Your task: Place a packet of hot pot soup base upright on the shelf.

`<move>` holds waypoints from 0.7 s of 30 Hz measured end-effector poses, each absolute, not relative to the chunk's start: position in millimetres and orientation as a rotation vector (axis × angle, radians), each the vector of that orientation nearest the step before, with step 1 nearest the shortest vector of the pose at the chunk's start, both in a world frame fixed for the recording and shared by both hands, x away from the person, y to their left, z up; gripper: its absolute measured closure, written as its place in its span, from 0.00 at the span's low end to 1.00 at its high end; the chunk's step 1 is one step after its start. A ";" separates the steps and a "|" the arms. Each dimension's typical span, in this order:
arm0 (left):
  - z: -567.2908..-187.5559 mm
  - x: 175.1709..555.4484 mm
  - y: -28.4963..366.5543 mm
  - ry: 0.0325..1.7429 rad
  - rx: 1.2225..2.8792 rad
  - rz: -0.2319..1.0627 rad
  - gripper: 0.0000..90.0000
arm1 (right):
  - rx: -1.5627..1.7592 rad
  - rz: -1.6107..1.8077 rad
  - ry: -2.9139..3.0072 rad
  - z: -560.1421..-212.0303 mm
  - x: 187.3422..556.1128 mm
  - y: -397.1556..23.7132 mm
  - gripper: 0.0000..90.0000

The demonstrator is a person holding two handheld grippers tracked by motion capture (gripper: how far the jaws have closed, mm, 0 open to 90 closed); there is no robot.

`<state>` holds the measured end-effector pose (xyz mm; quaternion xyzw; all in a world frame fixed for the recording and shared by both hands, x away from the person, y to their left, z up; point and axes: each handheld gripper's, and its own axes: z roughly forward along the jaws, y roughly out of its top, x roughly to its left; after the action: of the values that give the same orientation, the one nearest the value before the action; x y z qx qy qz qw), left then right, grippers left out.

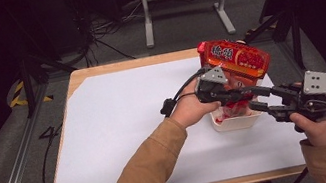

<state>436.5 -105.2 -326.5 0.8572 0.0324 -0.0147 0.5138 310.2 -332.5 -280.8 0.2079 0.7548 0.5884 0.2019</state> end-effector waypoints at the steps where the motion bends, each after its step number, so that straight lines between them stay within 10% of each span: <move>1: -329.1 436.3 -106.4 0.078 2.067 -0.038 0.99 | 0.580 1.643 2.108 -280.8 310.2 -332.5 0.62; 8: -342.1 438.3 -110.6 0.107 2.050 -0.059 0.96 | 0.583 1.644 2.110 -281.5 310.8 -331.9 0.62; 14: -339.6 434.8 -100.3 0.193 1.990 -0.021 0.44 | 0.585 1.643 2.114 -282.1 312.9 -331.1 0.61; 21: -327.9 426.5 -63.2 0.261 1.942 0.047 0.29 | 0.597 1.631 2.125 -284.6 317.5 -329.2 0.60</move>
<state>426.5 -63.2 -327.9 0.8228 0.1105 0.0199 0.5571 317.5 -329.2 -284.6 0.2132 0.7591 0.5826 0.1971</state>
